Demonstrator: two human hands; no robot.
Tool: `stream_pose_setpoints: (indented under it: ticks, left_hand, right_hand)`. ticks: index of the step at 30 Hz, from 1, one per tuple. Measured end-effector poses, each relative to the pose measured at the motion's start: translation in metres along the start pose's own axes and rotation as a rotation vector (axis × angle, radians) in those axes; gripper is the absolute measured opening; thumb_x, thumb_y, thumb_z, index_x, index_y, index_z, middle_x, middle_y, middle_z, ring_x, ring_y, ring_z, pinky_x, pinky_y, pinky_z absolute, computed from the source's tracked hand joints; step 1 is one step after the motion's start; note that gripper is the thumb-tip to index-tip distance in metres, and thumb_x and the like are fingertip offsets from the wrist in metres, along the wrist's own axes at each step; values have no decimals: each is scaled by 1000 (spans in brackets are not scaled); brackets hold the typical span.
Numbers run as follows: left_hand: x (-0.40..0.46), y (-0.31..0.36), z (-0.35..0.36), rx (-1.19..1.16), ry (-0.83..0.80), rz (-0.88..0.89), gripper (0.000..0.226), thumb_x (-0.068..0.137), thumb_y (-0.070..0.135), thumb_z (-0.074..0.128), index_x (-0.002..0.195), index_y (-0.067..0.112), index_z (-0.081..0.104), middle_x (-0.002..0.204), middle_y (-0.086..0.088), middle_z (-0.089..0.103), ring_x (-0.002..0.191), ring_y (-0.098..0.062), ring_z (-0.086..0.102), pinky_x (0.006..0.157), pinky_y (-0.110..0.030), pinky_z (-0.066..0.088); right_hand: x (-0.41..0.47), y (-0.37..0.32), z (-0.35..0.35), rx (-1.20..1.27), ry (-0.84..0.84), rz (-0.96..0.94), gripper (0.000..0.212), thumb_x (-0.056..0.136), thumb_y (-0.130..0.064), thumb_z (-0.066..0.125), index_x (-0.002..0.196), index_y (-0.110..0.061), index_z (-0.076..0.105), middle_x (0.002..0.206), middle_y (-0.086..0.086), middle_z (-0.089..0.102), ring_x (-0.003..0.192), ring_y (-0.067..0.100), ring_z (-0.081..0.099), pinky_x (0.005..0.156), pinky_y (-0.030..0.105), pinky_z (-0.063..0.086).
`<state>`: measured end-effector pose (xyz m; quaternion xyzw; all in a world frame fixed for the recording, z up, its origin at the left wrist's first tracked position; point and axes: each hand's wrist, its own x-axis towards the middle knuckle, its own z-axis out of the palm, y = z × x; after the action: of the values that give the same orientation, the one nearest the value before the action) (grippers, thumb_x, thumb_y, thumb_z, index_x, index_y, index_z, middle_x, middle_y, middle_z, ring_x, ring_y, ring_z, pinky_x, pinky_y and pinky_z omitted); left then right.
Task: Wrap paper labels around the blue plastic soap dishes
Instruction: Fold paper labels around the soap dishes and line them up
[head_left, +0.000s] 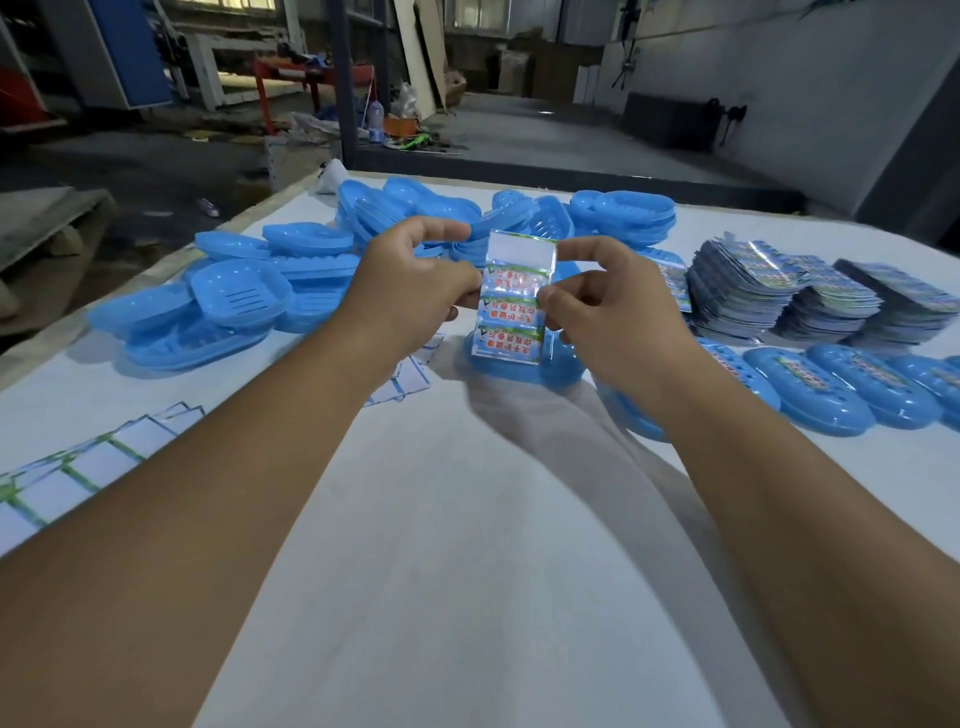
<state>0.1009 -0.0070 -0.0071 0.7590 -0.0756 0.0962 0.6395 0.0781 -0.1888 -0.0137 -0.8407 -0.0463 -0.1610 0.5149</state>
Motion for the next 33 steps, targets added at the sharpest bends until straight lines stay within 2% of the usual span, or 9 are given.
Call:
stream_pose_setpoints:
  ticks: [3,8,10,14,18,22,25,28,33]
  left_hand:
    - [-2,0,0,41,-30,46,30,88,13,70,107,33,59,76,11,76,75,-4,73,61,-19,58]
    - [-2,-1,-1,60,-32,79,29,89,15,71,106,35,58,74,8,76,71,-2,71,59,-20,56]
    - [-1,-2,-2,76,-36,99,30,89,15,71,105,36,58,75,8,76,70,0,70,59,-21,56]
    - [-1,-4,-4,113,-48,134,29,89,17,71,103,39,57,75,11,76,71,-1,69,60,-19,56]
    - [-1,-4,-4,117,-72,157,29,90,18,71,105,38,56,77,9,76,70,-1,67,56,-18,53]
    - [-2,-3,-2,115,-105,162,30,91,18,71,110,37,56,79,10,76,69,4,66,55,-9,47]
    - [-1,-2,-1,97,-87,151,28,91,17,70,108,35,58,78,11,76,71,1,69,58,-13,53]
    - [2,-1,0,-2,-45,89,21,91,19,69,103,34,60,78,12,76,72,-5,73,62,-19,58]
    - [1,-7,0,37,-121,47,33,90,21,75,111,36,55,80,12,77,77,-7,75,63,-21,60]
  right_hand:
    - [1,1,-2,1,-4,9,24,98,-19,65,116,-32,57,72,-18,74,64,-6,67,54,15,50]
    - [1,1,-3,-21,-17,15,23,98,-21,66,115,-34,56,74,-19,74,67,-9,67,50,9,47]
    - [0,-1,-3,-37,-13,19,23,98,-22,66,112,-37,55,76,-18,74,70,-6,69,51,13,51]
    - [-1,0,-3,-74,-5,8,24,97,-22,66,112,-38,55,83,-6,77,82,16,72,75,38,62]
    - [0,1,-3,-87,3,11,29,96,-23,67,119,-35,54,84,-3,77,81,15,72,81,41,61]
    - [0,1,-2,-81,20,39,33,95,-26,70,122,-34,53,84,-3,77,80,14,72,79,39,62]
    - [0,0,-2,-74,31,47,26,95,-24,69,115,-35,55,83,-4,77,78,15,73,74,36,63]
    - [1,-3,-3,-55,26,43,19,97,-23,68,108,-35,59,81,-9,75,74,0,72,63,24,61]
    - [-1,-7,-3,89,11,67,27,96,-18,69,118,-28,60,81,-8,77,72,2,73,59,17,56]
